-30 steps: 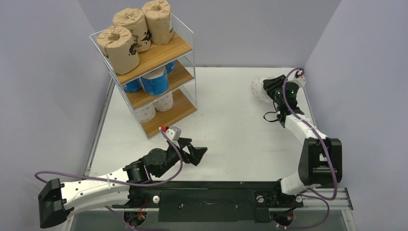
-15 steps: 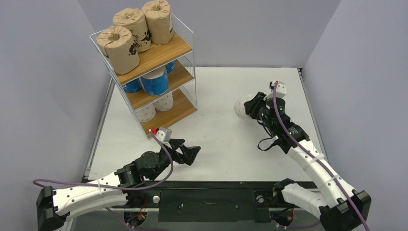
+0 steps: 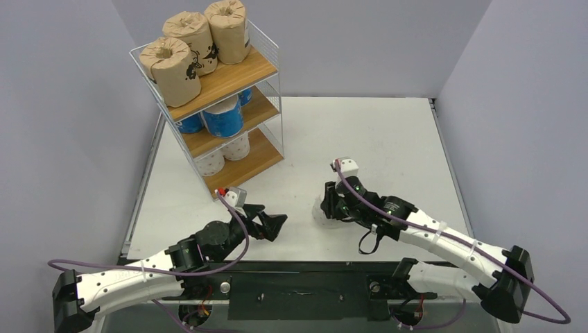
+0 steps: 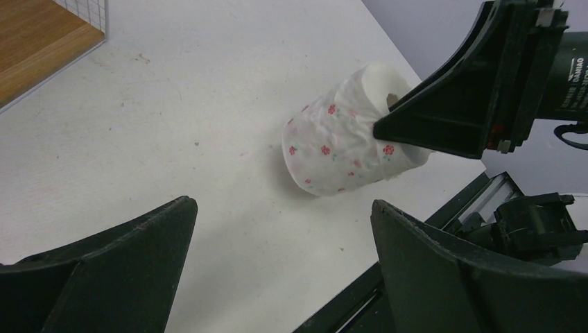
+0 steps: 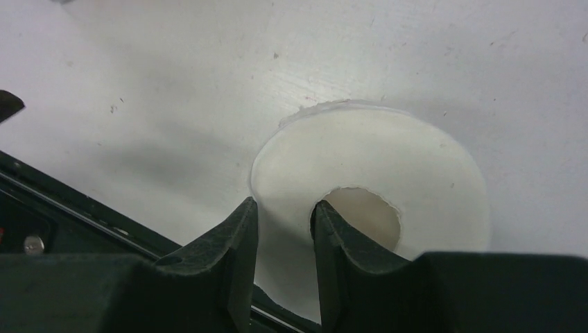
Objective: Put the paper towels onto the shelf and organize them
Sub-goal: Place the paper towel at the center of the board.
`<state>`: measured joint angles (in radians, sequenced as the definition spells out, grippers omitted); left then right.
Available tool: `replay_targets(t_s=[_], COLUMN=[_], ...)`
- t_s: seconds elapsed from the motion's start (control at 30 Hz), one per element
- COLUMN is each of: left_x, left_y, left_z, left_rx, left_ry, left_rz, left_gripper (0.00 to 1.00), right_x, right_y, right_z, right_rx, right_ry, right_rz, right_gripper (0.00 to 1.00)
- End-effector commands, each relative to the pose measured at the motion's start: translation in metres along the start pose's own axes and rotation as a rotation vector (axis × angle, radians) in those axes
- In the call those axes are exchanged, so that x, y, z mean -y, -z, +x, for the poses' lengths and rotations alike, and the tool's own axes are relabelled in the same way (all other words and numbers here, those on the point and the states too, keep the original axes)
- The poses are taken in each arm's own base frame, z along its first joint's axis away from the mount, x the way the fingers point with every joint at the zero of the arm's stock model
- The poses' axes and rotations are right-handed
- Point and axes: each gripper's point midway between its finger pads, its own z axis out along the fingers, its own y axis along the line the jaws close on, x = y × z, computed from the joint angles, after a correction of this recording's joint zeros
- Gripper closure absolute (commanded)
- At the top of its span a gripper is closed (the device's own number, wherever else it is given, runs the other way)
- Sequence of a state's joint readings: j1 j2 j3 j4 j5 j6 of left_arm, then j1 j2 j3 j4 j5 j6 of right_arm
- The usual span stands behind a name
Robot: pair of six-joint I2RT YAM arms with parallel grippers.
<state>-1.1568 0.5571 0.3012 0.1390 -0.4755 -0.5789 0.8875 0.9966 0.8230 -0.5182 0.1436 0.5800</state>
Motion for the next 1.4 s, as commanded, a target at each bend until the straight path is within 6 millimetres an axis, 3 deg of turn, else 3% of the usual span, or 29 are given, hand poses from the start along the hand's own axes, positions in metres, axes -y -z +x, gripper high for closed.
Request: replay_targets(t_s=[0.0,0.3,0.47,0.67,0.8,0.9,1.03,1.1,1.13,1.17,1.37], left_x=[0.003,-0.007,-0.01,-0.013,-0.017,-0.024,-0.04,-0.047,-0.049,-0.049,-0.045], left_y=[0.0,-0.001,-0.001,-0.002,-0.003,-0.003,0.0,0.003,0.005,0.006,0.012], left_z=[-0.004,0.001,0.002,0.003,0.002,-0.001,-0.008,-0.01,-0.011,-0.014,-0.023], left_rx=[0.017,0.005,0.006,0.004,0.011,0.027,0.057,0.058,0.054,0.062,0.091], left_ry=[0.028,0.001,-0.005,-0.009,-0.011,-0.002,0.036,0.067,0.066,0.078,0.107], left_rz=[0.007,-0.041,-0.052,-0.071,-0.095,-0.137,-0.248,-0.303,-0.318,-0.324,-0.288], left_gripper=[0.03,0.03,0.03,0.04,0.04,0.04,0.04,0.04,0.04,0.04,0.04], right_x=[-0.009,-0.022,-0.03,-0.034,-0.035,-0.024,0.013,0.031,0.026,0.035,0.033], right_y=[-0.014,-0.028,-0.024,-0.008,0.011,0.021,0.022,0.014,0.012,0.007,-0.003], right_z=[0.0,0.018,0.021,0.007,-0.014,-0.032,-0.046,-0.038,-0.035,-0.03,-0.004], right_rx=[0.016,-0.073,-0.1,-0.066,0.01,0.097,0.162,0.123,0.097,0.081,-0.007], right_ry=[0.022,0.122,0.13,0.124,0.096,0.006,-0.214,-0.296,-0.311,-0.32,-0.311], right_rz=[0.021,0.045,0.014,-0.011,-0.028,0.023,0.114,0.126,0.081,0.09,0.016], right_gripper=[0.76,0.71,0.6,0.34,0.3,0.3,0.28,0.28,0.27,0.27,0.27])
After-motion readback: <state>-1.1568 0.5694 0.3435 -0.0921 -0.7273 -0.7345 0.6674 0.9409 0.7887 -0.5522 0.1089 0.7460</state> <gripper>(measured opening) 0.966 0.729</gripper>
